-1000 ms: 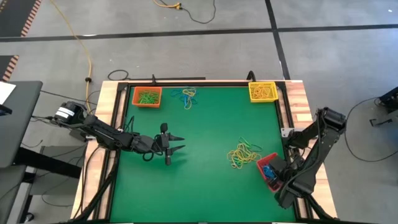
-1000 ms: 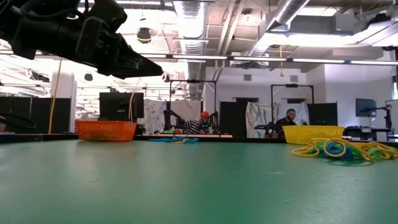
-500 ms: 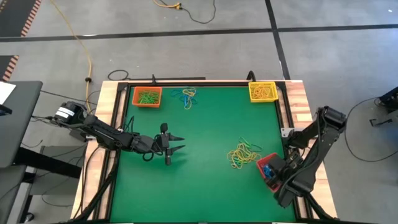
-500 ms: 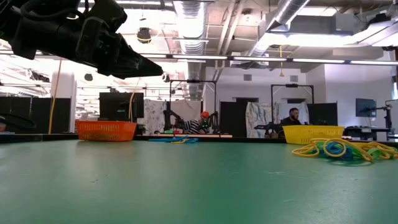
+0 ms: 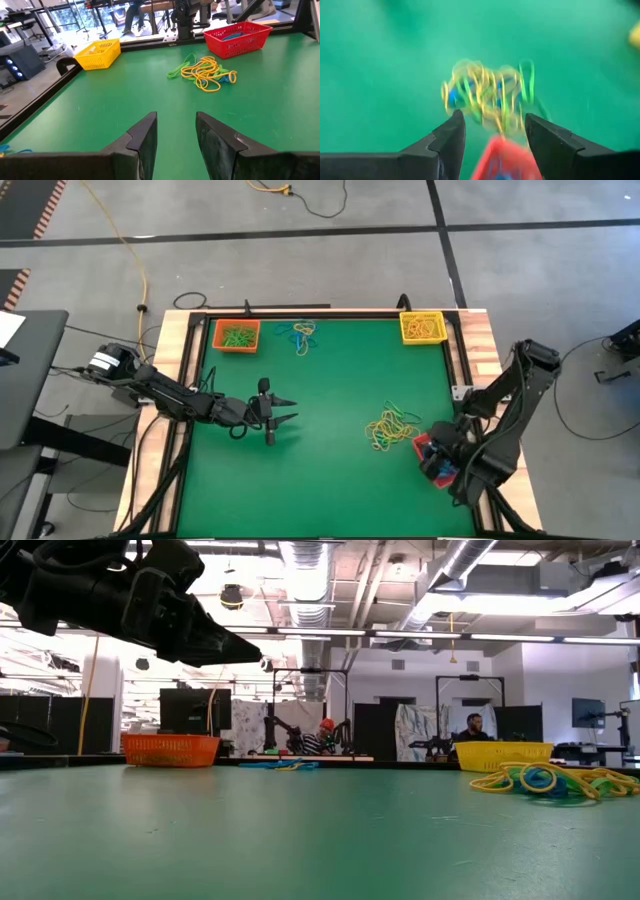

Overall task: Sort rubber bands into baskets
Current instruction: Put the blue rubber band into the red bin

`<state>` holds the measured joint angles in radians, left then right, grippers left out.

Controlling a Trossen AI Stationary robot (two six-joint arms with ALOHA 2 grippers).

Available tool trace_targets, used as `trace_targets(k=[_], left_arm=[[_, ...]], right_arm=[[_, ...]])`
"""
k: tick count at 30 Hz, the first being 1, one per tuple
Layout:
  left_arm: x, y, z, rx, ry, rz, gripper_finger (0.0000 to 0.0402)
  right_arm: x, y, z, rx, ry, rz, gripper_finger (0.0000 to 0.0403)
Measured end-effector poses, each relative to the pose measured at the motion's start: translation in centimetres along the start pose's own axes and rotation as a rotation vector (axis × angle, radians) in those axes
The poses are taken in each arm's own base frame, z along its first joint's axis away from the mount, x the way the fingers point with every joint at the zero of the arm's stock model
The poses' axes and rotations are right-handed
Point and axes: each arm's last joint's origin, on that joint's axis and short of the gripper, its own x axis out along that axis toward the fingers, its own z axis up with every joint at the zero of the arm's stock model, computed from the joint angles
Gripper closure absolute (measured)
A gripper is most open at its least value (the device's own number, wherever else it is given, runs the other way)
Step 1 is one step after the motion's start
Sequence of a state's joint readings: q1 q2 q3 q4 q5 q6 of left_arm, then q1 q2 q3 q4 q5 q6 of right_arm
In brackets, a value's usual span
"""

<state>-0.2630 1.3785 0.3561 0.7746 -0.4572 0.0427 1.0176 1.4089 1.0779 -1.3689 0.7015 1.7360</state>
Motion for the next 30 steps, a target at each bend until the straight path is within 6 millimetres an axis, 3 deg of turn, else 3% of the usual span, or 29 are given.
trace_targets(k=[7,12,20,30], left_arm=[[0.2,0.6,0.0,-0.020,0.005,0.091,0.0277],[0.8,2.5,-0.2,-0.061,0.030,0.221,0.0278],[3.5,8.6,0.1,-0.183,0.300,0.320,0.0281],[3.9,16.3,1.5,-0.219,0.418,0.467,0.0281]], right_arm=[[2.2,1.4,1.9,-0.138,-0.258,-0.044,0.0168],[4.6,2.7,3.6,-0.246,-0.354,-0.127,0.0168],[9.6,3.7,6.1,-0.367,-0.334,-0.258,0.0168],[15.2,3.9,7.3,-0.386,-0.226,-0.379,0.0168]])
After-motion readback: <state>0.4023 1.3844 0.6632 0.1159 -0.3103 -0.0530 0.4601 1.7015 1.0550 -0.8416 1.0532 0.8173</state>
